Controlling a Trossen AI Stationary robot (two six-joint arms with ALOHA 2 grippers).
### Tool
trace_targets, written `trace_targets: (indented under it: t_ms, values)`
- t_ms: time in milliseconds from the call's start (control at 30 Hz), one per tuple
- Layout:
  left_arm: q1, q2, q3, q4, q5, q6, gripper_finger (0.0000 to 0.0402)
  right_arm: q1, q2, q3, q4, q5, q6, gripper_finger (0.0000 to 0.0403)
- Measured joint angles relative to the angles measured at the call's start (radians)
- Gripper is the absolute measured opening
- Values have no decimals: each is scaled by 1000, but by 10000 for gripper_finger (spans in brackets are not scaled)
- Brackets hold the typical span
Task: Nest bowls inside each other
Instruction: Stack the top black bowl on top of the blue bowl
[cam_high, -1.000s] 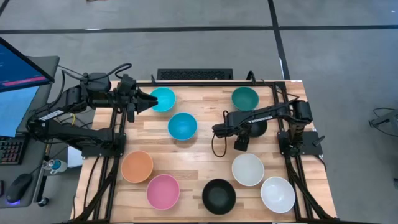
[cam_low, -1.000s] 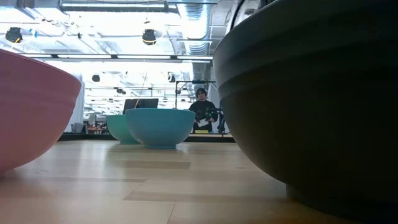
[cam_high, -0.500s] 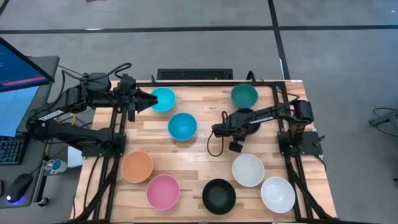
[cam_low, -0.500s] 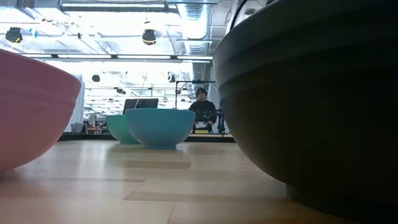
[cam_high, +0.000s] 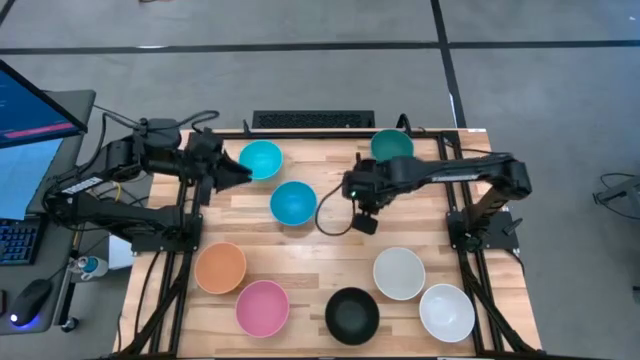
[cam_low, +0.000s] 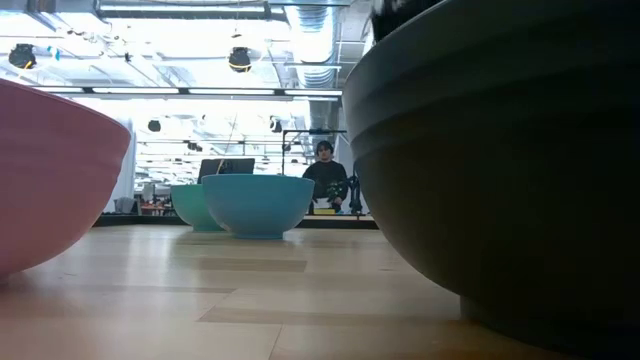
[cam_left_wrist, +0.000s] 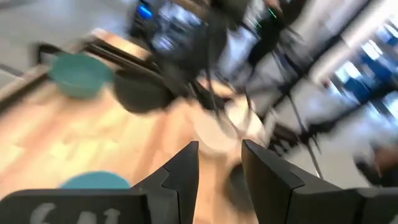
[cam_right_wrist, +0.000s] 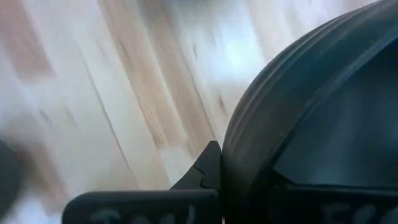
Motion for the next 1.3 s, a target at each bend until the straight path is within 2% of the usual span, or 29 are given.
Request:
trace_targets:
  t_ms: [100, 200, 333, 500, 633, 900, 1100, 1200, 1300]
  values:
    - [-2, 14, 0, -9, 92, 80, 112, -10, -24, 52, 32, 0, -7, 20]
    - [-2, 25, 0, -12, 157, 231, 112, -16, -9, 95, 45, -5, -35, 20]
    - [-2, 39, 1, -17, 174, 355, 112, -6, 46, 132, 70, -54, -35, 20]
    - [-2, 55, 0, -48, 96, 360, 112, 35, 145, 171, 152, -85, -58, 20]
    - [-2, 64, -1, -39, 43, 357, 112, 59, 246, 267, 188, -81, -108, 20]
    - [17, 61, -1, -51, 51, 362, 112, 57, 484, 562, 166, -74, -209, 20]
    - [49, 43, 0, -105, 63, 364, 112, 38, 666, 785, 118, -73, -212, 20]
    - [70, 22, 0, -147, 77, 386, 112, 30, 746, 859, 89, -52, -211, 21]
    - [99, -3, 0, -161, 74, 416, 112, 28, 773, 853, 84, -40, -211, 47]
